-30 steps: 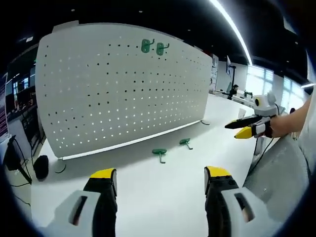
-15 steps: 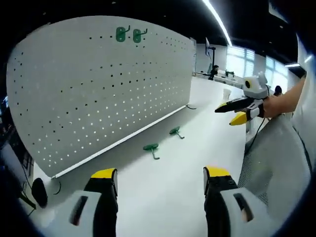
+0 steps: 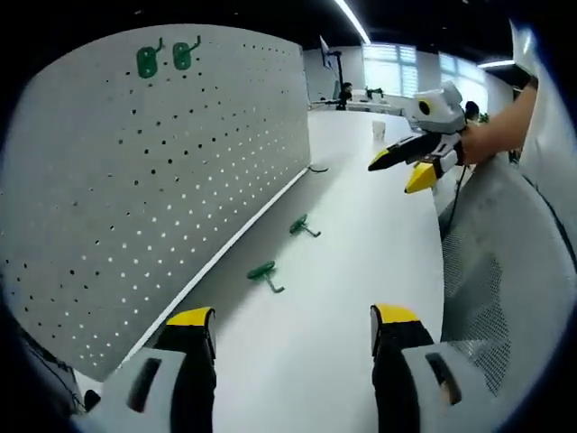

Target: Insert the hook assembly into the mounting plate slot until the hook locks in place.

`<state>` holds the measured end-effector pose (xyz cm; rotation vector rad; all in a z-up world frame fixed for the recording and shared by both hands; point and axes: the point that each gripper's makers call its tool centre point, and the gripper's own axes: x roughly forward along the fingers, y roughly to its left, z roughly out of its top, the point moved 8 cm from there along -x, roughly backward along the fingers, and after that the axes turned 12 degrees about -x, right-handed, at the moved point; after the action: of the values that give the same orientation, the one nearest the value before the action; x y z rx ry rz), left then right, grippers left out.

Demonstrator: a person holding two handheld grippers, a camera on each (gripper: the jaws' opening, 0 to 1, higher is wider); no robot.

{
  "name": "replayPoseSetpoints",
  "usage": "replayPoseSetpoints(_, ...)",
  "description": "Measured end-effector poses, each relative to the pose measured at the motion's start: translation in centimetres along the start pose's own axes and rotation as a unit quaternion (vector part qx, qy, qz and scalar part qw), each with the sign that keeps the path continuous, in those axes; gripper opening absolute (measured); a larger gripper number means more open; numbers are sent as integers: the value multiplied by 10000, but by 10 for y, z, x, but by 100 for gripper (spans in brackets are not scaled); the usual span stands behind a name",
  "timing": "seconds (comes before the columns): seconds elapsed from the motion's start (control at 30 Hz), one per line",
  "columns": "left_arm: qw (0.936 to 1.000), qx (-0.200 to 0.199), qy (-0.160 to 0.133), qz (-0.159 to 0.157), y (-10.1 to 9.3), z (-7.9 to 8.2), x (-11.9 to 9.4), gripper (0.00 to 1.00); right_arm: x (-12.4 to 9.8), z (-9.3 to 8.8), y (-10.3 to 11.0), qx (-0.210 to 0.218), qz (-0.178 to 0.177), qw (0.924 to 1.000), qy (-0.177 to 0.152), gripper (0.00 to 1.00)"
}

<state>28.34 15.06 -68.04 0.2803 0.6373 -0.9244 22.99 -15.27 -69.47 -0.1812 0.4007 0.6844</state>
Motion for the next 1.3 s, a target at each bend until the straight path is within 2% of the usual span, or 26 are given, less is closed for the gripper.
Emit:
replayPoseSetpoints(0.03,9999,138,12,24,1,1,1,71,0,0,0,6,-2,10000,2,64)
replayPoseSetpoints(0.57,9962,773,360,-190,28,5,27,69,-1,-2,-1,7,-5,9999,106,64)
replayPoseSetpoints(0.73,9951,862,423,-255,34,8,33,68,0,-3,-2,28,-30,9999,111,64)
replayPoseSetpoints(1.07,9883,1319,677,-363,46,16,48,68,-1,-3,-1,16,-21,9999,134,64)
replayPoseSetpoints(1.1,9843,1517,773,-462,47,17,50,67,-1,-3,-1,32,-31,9999,132,64)
replayPoseSetpoints(1.3,9824,1618,779,-509,54,27,58,67,-1,-2,-1,37,-24,9999,117,64)
